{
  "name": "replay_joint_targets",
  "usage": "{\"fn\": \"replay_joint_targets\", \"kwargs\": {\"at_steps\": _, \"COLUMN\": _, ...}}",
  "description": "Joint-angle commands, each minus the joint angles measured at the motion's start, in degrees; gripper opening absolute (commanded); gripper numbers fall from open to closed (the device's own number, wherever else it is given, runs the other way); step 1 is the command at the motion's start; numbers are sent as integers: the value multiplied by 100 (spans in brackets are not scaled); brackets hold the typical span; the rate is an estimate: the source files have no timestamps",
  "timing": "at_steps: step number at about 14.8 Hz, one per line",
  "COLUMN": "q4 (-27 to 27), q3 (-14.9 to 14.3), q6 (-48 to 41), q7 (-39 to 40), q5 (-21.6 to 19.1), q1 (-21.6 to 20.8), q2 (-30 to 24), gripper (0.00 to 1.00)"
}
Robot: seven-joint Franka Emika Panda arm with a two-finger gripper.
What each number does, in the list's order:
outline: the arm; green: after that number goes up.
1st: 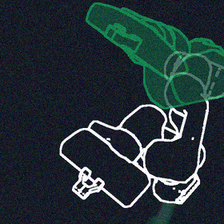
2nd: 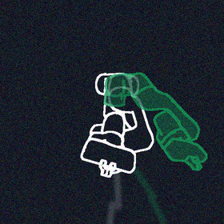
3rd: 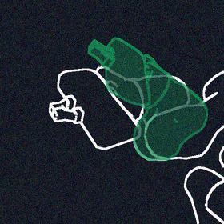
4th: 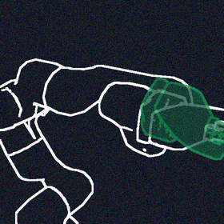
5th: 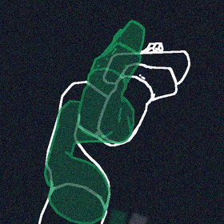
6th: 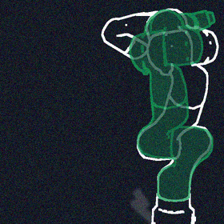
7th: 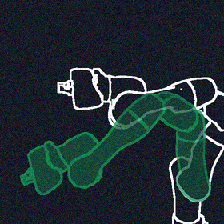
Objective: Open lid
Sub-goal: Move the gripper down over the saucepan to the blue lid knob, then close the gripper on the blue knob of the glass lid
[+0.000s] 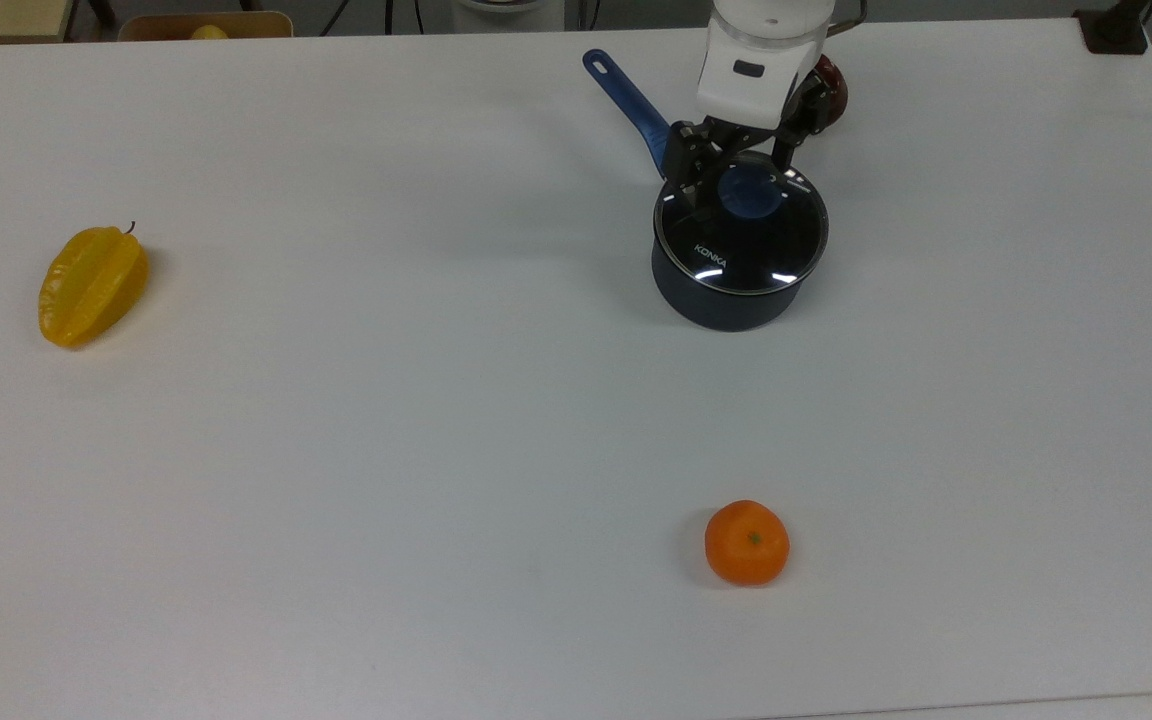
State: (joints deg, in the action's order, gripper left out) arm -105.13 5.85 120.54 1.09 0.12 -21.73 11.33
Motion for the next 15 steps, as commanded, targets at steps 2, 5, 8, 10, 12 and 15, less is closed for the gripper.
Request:
{"fn": "replay_joint_targets", "kwargs": {"at_steps": 2, "q4": -34, "q3": -57, "q6": 119, "q7": -21, "q5": 146, "q1": -191, "q2": 80, "gripper": 83}}
{"fn": "replay_joint_targets", "kwargs": {"at_steps": 5, "q4": -17, "q3": -49, "q6": 119, "q7": -21, "q5": 146, "q1": -191, "q2": 71, "gripper": 62}}
{"fn": "replay_joint_targets", "kwargs": {"at_steps": 8, "q4": 9, "q3": -49, "q6": 110, "q7": -30, "q5": 146, "q1": -191, "q2": 45, "gripper": 48}}
{"fn": "replay_joint_targets", "kwargs": {"at_steps": 10, "q4": 10, "q3": -49, "q6": 49, "q7": -30, "q5": 146, "q1": -200, "q2": -25, "gripper": 43}}
{"fn": "replay_joint_targets", "kwargs": {"at_steps": 12, "q4": 18, "q3": -49, "q6": -117, "q7": -231, "q5": 137, "q1": -235, "q2": -131, "gripper": 40}}
{"fn": "replay_joint_targets", "kwargs": {"at_steps": 15, "q4": 133, "q3": -49, "q6": -408, "q7": -329, "q5": 137, "q1": -183, "q2": -315, "gripper": 40}}
